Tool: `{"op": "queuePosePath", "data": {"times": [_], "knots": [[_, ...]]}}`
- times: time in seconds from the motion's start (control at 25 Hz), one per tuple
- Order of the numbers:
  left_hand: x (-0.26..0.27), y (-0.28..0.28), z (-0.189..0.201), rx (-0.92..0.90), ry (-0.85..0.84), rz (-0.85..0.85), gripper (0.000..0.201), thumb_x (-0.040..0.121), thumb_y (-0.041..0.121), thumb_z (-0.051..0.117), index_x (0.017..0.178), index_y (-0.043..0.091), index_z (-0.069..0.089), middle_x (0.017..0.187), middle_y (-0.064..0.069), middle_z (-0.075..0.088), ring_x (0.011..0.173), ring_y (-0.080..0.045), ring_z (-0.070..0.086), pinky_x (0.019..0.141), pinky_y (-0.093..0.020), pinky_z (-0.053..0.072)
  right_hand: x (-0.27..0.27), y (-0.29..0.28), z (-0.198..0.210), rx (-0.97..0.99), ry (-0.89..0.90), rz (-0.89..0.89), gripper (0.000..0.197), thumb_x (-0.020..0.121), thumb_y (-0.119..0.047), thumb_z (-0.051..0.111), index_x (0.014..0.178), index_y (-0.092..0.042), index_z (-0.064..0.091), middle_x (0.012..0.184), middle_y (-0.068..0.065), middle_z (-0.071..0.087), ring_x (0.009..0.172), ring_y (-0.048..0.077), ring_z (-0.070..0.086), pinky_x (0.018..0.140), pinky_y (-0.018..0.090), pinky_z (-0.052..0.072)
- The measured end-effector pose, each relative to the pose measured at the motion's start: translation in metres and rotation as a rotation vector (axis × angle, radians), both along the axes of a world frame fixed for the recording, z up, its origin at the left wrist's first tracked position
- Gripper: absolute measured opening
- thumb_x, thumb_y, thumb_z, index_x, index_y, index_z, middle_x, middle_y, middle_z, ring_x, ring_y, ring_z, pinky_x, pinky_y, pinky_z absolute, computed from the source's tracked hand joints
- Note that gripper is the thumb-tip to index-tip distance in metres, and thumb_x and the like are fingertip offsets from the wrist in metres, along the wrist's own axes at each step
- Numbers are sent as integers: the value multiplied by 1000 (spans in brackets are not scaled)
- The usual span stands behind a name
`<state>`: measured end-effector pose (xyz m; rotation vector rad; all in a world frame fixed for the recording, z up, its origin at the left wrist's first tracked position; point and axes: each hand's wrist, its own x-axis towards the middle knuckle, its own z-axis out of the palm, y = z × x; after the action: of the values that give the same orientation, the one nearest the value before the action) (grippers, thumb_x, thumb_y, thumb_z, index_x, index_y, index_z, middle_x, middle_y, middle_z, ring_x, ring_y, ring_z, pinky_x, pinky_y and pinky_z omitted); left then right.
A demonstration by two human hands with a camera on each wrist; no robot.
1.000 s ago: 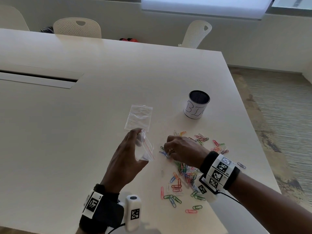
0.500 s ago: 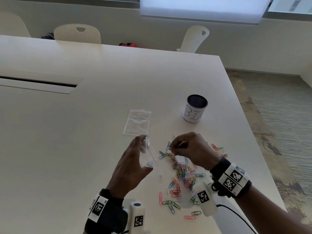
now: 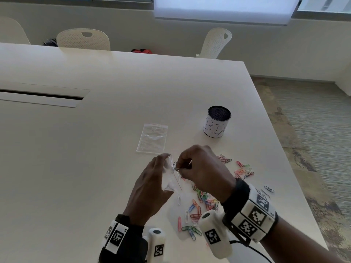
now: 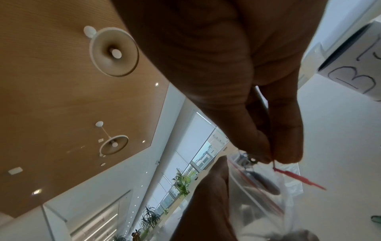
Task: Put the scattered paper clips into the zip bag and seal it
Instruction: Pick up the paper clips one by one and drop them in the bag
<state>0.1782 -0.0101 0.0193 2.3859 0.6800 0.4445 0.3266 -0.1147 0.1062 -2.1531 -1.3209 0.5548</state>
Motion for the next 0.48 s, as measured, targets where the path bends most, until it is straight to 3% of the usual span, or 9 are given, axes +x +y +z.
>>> {"op": "queuePosePath", "data": {"times": [0.08, 0.2, 0.32, 0.48], "knots": [[1, -1, 0, 9, 1, 2, 87, 76, 21, 87, 149, 29, 38, 124, 14, 54, 107, -4, 54, 83, -8, 41, -3, 3, -1, -36, -44, -7, 12, 87, -4, 78, 94, -12, 83, 89, 4, 79, 75, 14, 74, 74, 32, 66], [0, -3, 1, 19, 10, -7, 86, 76, 18, 85, 148, 29, 38, 130, 11, 56, 112, -7, 57, 90, -18, 48, -3, 6, 2, -37, -39, -16, 11, 86, -5, 79, 92, -12, 83, 87, 5, 80, 74, 15, 75, 73, 35, 66], [0, -5, 0, -11, 10, -18, 84, 78, 17, 80, 149, 29, 38, 139, 10, 56, 119, -11, 59, 93, -23, 50, 0, 7, 7, 6, 65, -28, 6, 86, -7, 81, 90, -10, 84, 82, 5, 80, 72, 15, 77, 71, 37, 66], [2, -2, -1, -65, -25, -8, 81, 78, 17, 78, 148, 30, 39, 139, 13, 56, 120, -9, 59, 94, -25, 51, -1, 3, 8, 28, 215, -40, 5, 87, -12, 81, 91, -9, 82, 79, 6, 80, 73, 18, 78, 70, 43, 66]]}}
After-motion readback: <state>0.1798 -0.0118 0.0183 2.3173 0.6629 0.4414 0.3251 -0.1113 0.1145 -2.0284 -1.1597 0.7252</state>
